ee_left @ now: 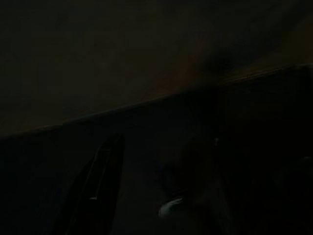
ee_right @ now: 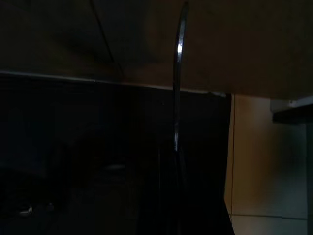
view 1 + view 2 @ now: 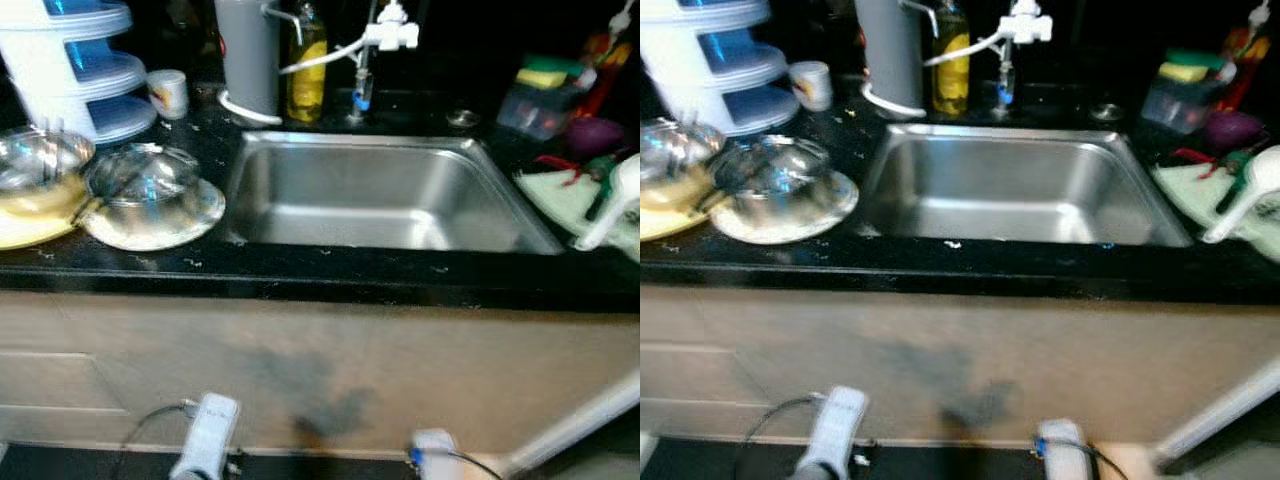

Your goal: Kitchen organization

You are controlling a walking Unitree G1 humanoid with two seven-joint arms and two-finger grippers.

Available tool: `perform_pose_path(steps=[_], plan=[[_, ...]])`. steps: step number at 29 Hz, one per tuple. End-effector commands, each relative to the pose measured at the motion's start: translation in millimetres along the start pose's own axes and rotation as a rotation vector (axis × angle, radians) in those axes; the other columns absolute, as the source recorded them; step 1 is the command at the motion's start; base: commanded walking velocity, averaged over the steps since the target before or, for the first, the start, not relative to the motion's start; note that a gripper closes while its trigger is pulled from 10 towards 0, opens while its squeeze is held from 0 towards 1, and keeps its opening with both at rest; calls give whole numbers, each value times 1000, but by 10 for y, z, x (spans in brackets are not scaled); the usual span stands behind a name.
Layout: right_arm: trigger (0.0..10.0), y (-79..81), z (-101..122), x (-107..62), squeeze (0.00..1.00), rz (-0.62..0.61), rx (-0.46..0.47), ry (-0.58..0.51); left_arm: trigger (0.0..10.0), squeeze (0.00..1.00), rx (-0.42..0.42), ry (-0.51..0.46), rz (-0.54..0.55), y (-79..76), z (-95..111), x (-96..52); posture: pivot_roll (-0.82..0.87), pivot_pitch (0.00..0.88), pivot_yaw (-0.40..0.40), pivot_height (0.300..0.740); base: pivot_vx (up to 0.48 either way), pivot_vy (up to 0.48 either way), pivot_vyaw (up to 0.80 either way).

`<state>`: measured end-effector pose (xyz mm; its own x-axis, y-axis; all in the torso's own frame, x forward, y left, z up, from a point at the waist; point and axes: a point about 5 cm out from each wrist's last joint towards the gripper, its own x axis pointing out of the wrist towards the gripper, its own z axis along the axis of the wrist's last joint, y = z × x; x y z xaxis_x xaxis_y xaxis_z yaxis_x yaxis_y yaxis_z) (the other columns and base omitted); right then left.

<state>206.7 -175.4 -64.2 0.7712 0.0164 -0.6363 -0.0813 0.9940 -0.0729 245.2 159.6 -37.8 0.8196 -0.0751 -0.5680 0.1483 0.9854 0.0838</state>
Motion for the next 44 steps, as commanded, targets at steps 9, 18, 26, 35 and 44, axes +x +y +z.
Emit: perform_pose_path(steps=[9,18,26,35,44], plan=[[10000,-16,-81,-34,0,2,-9,23,10000,0,-62,35,-27,-26,-142,-53,-101,169,-35,740,0,267,0],[10000,-22,-94,-45,0,3,-3,17,10000,0,46,-1,-31,55,-68,-49,-101,170,-32,740,0,267,0],[10000,-70,-39,-36,0,-2,14,-15,10000,0,90,-67,-73,78,52,-50,-97,167,-25,740,0,0,0],[10000,-186,10,-48,0,-30,34,-59,10000,0,88,-95,-62,89,149,-33,-97,164,-16,740,0,0,0],[10000,-220,41,-43,0,-44,41,-73,10000,35,134,-59,-31,102,196,13,-101,171,-2,740,0,-160,0]])
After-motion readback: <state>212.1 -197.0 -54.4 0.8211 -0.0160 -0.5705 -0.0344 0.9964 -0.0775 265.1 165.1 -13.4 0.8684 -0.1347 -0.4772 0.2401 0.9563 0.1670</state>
